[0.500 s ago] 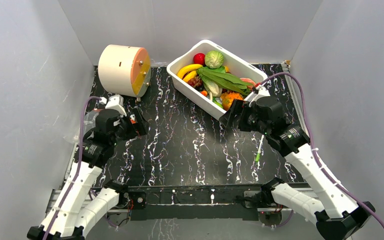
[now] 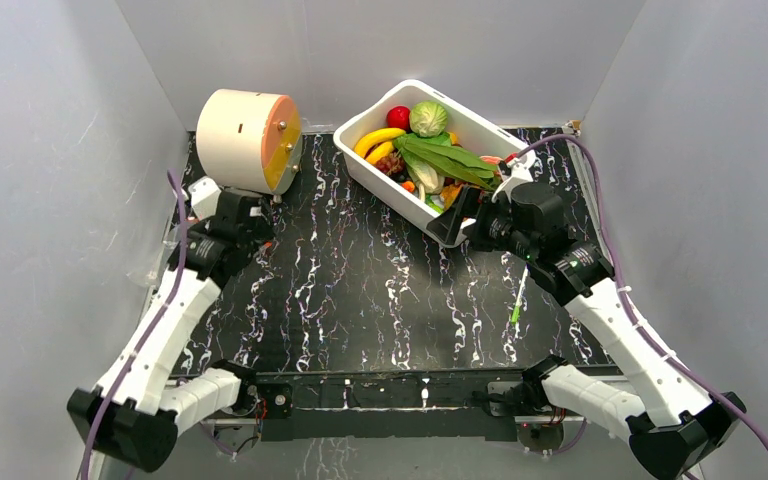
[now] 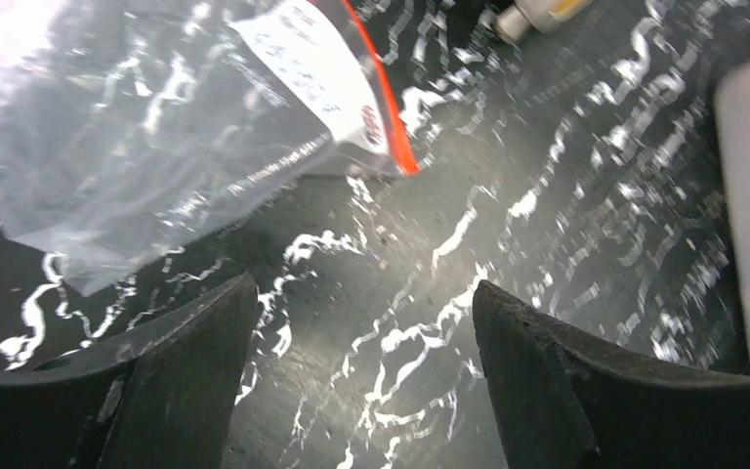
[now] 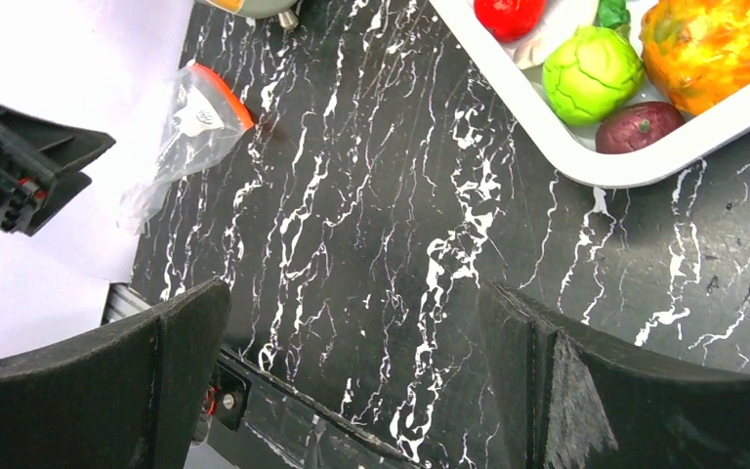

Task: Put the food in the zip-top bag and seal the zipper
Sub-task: Pick up the zipper food storage bag at the center of the board.

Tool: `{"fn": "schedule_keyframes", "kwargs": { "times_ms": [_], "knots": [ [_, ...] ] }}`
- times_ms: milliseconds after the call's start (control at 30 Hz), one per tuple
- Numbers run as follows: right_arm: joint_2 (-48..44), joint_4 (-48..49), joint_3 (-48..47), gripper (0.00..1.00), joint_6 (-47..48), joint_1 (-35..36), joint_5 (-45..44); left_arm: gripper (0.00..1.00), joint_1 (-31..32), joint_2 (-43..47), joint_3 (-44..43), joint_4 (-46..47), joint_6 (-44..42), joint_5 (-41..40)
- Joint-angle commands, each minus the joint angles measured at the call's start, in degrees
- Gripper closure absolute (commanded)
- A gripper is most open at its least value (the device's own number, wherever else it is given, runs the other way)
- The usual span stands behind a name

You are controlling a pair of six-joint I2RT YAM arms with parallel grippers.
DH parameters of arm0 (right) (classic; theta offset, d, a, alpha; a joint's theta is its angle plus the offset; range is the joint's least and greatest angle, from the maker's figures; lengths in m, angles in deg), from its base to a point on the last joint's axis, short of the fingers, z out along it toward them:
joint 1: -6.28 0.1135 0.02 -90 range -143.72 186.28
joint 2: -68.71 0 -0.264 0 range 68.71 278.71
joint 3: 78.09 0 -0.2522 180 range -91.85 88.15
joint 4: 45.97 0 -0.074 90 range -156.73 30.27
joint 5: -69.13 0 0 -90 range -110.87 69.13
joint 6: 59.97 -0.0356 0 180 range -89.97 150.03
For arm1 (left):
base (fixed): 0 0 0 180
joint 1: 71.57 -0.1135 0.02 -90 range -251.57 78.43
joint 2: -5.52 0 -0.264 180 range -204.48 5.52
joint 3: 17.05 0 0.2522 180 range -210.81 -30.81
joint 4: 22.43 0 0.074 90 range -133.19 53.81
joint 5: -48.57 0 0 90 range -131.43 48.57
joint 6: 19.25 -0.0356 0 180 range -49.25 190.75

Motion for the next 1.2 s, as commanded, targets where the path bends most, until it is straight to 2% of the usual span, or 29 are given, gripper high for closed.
{"fn": "schedule_keyframes", "kwargs": {
  "times_ms": [0, 67, 133, 267, 367, 500, 567, 667, 833, 933, 1167],
  "knots": [
    [-1.31, 4.68, -2.38, 0.02, -0.30, -0.26, 1.58, 0.21, -0.69, -7.55, -6.35, -9.29, 6.89, -16.14],
    [-1.80, 4.57, -2.34, 0.02, -0.15, -0.22, 1.42, 0.21, -1.08, -10.73, -7.39, -10.41, 5.92, -18.92],
    [-2.72, 4.68, -2.30, 0.02, -0.20, -0.27, 0.76, 0.18, -1.75, -12.76, -7.19, -8.44, -0.06, -19.73],
    [-4.67, 5.54, -2.44, 0.02, -0.52, -0.24, -0.30, 0.09, -2.49, -14.84, -6.91, -1.14, -18.18, -14.26],
    [-5.31, 5.37, -2.78, 0.02, -0.36, -0.28, -1.09, 0.09, -2.94, -14.23, -7.55, 1.42, -24.65, -9.97],
    [-5.46, 4.83, -4.15, 0.02, 1.79, -0.21, -0.59, 0.09, -5.22, -13.78, -4.53, 7.79, -31.48, -11.03],
    [-5.55, 4.26, -5.25, 0.02, 2.68, -0.24, -0.63, 0.09, -5.80, -15.56, -3.99, 8.13, -34.23, -15.06],
    [-5.76, 3.51, -6.31, 0.02, 3.51, -0.28, -0.87, 0.08, -5.81, -17.04, -3.88, 8.70, -37.35, -12.64],
    [-6.50, 3.07, -7.04, 0.02, 3.74, -0.20, -2.54, 0.04, -5.84, -20.79, -1.47, 11.00, -42.48, -13.85],
    [-6.70, 3.32, -8.52, 0.02, 3.76, -0.24, -4.08, 0.02, -5.85, -23.04, 1.94, 15.42, -44.61, -14.16],
    [-8.02, 1.45, -11.92, 0.02, 5.93, -0.21, -7.75, 0.05, -6.14, -29.74, 3.11, 17.08, -46.35, -13.55]
  ]
}}
